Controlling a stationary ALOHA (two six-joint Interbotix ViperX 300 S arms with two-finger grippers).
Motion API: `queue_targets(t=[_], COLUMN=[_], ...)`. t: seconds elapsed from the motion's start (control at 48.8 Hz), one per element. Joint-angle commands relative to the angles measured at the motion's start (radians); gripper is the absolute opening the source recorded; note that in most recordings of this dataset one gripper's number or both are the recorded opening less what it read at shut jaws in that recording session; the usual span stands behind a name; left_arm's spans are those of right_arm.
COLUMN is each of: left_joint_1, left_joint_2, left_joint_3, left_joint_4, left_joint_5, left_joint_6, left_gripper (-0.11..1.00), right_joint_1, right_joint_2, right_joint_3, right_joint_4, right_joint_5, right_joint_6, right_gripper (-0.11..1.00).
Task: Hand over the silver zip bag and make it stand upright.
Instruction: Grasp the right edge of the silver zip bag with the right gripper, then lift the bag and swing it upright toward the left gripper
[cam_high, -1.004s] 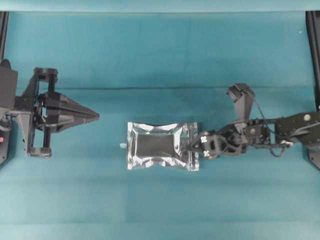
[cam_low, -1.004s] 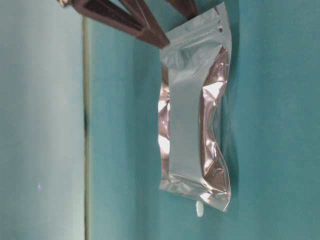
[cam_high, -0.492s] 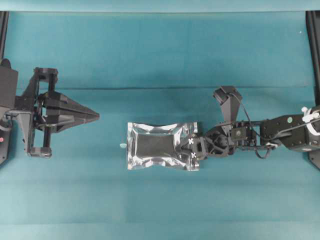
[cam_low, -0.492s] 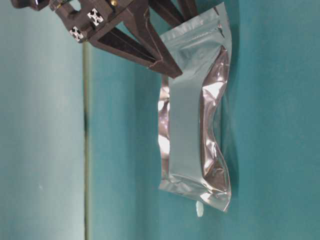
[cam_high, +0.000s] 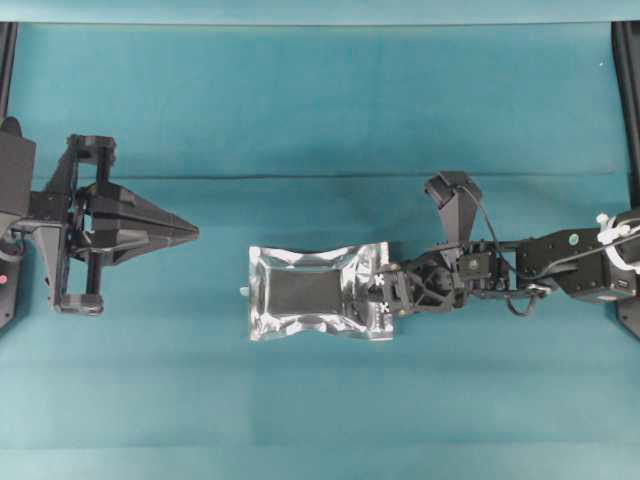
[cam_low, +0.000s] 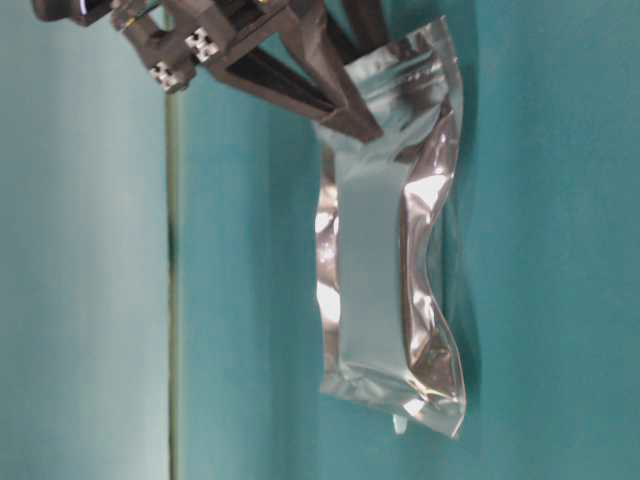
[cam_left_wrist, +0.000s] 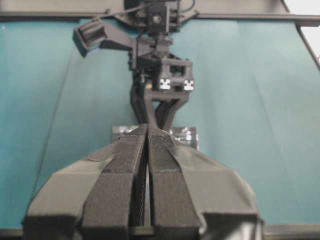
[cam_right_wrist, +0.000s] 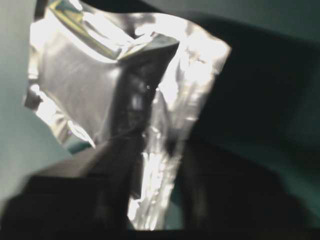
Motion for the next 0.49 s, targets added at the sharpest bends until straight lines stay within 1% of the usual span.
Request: queue_targets(t=[0.0,0.082,0.143,0.184,0.266,0.348,0.471], left_joint_1=[0.002,0.002,0.002,0.002,0.0,0.0,0.002], left_joint_2=[-0.003,-0.003,-0.005,-0.006,-0.006,-0.006,-0.006], left_joint_3=[-0.017,-0.015,-0.017,-0.015,-0.015,-0.015,-0.015], left_joint_4=[0.003,0.003,0.003,0.003,0.003,0.003,0.003], left_joint_5=[-0.005,-0.006,-0.006,-0.006,-0.006,-0.006,-0.006], left_joint_6=[-0.003,-0.003,-0.003,-0.003,-0.003,-0.003,-0.002], left_gripper=[0.01,0.01,0.01,0.01,0.01,0.01,0.01], right_joint_1=[-0.005,-0.005,-0.005,-0.005,-0.005,-0.006,-0.008], right_joint_2=[-0.012,-0.015,-0.02,-0.025,-0.038,-0.064,-0.121], right_joint_3=[-0.009,-0.011,-0.011,-0.011,-0.012,-0.02,-0.067], right_joint_4=[0.003,0.005,0.005,0.005,0.0,-0.009,-0.037], right_joint_5=[-0.008,-0.005,-0.003,0.0,0.009,0.046,0.155], right_joint_6=[0.005,0.005,0.002,0.0,-0.003,-0.021,-0.064], right_gripper=[0.32,0.13,0.05,0.02,-0.01,-0.02,-0.02])
